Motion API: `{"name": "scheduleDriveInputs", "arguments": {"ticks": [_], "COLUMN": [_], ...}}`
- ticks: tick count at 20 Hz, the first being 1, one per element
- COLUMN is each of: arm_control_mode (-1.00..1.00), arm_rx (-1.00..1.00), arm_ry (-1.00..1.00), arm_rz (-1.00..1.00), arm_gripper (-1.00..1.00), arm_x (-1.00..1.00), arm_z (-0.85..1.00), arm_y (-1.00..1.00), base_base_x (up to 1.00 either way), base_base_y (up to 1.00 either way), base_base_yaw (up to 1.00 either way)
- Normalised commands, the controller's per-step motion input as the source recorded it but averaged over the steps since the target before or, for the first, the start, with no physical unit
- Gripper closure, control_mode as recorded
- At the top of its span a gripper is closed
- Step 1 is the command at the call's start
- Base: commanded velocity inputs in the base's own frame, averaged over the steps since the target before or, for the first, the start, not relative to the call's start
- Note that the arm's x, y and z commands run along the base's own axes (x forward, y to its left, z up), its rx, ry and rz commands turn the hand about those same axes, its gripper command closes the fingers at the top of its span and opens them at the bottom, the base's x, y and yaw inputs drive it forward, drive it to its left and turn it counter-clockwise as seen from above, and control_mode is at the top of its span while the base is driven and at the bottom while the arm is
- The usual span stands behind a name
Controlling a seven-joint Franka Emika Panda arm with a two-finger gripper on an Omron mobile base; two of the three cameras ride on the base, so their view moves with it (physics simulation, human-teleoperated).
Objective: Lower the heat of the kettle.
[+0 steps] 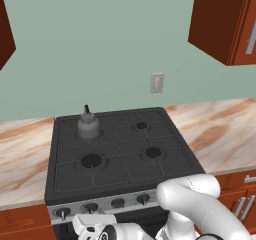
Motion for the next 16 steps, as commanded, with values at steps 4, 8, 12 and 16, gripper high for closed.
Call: {"name": "scheduleDriveInputs", "arguments": {"ticks": [4,8,12,16], "arm_control_mode": [-1.00,-1.00,-1.00,-1.00], "arm_rx": [0.00,-0.02,0.05,0.18], "arm_ry": [0.00,0.00,0.00,0.00], "arm_rz": [0.00,0.00,0.00,-0.03], "arm_gripper": [1.00,1.00,1.00,1.00], "arm_x": [0.04,0.00,0.00,0.00], "arm_z": [0.00,0.00,0.00,0.00], "arm_y": [0.00,0.01,0.00,0.00], "base_base_x": [0.00,0.00,0.00,0.00], "base_base_y": [0.00,0.00,0.00,0.00], "base_base_yaw": [0.00,0.00,0.00,0.00]}}
